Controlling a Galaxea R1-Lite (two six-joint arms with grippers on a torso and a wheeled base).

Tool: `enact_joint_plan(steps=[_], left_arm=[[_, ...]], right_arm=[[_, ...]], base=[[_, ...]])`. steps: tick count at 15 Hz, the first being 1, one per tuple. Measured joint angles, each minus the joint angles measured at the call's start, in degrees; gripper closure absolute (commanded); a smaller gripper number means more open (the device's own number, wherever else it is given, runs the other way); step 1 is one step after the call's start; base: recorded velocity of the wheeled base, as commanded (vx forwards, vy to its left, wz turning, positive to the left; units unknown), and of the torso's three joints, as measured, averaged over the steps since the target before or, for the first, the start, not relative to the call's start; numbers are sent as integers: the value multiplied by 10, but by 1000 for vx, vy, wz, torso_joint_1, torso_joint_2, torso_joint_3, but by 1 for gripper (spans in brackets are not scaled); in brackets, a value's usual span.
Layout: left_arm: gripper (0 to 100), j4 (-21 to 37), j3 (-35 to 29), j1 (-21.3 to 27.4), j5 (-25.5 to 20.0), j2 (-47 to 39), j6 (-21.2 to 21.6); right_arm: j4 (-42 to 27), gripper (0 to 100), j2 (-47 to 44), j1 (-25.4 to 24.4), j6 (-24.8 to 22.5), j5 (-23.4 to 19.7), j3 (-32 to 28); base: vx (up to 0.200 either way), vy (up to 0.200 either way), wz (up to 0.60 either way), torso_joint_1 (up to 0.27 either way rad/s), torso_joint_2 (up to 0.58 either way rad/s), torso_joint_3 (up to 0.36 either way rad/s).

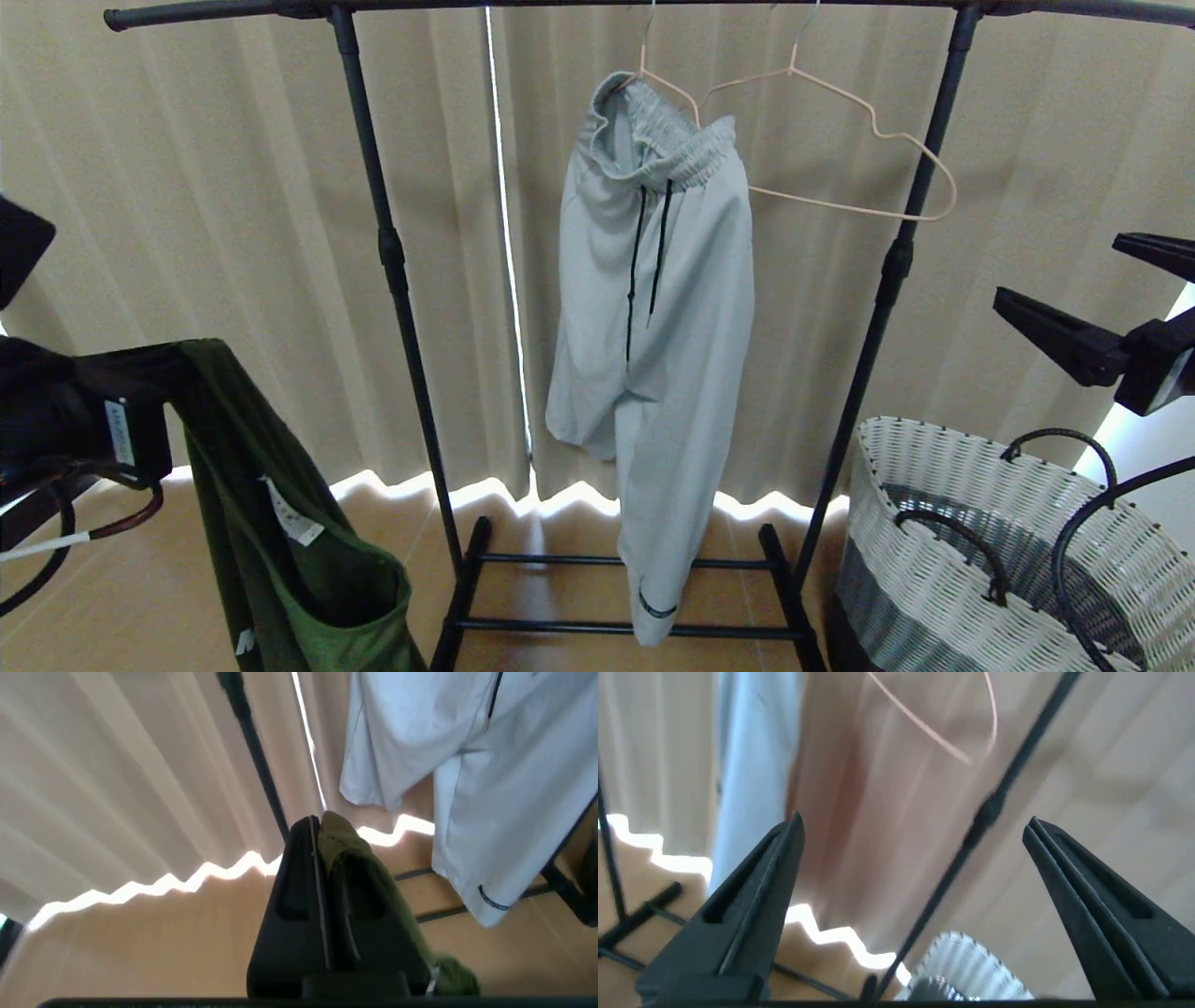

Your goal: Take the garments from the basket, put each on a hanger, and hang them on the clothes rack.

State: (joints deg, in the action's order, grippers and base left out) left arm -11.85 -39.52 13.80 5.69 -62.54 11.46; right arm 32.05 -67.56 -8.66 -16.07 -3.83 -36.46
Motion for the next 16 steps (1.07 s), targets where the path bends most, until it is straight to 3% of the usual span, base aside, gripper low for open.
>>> enact_joint_plan(steps=[5,8,16], left_arm=[[100,-184,151,-22,-57,30,-42],[100,-193,167,-42,-63,24,-44],[100,-192,178,-47,-63,37,-42]], right_arm=[[17,0,-26,38,-10,0,28],[28,0,-32,43,-38,2,39],[187,0,-44,43,-35,-3,129]], base=[[0,0,0,0,0,0],[0,0,0,0,0,0],[0,0,0,0,0,0]])
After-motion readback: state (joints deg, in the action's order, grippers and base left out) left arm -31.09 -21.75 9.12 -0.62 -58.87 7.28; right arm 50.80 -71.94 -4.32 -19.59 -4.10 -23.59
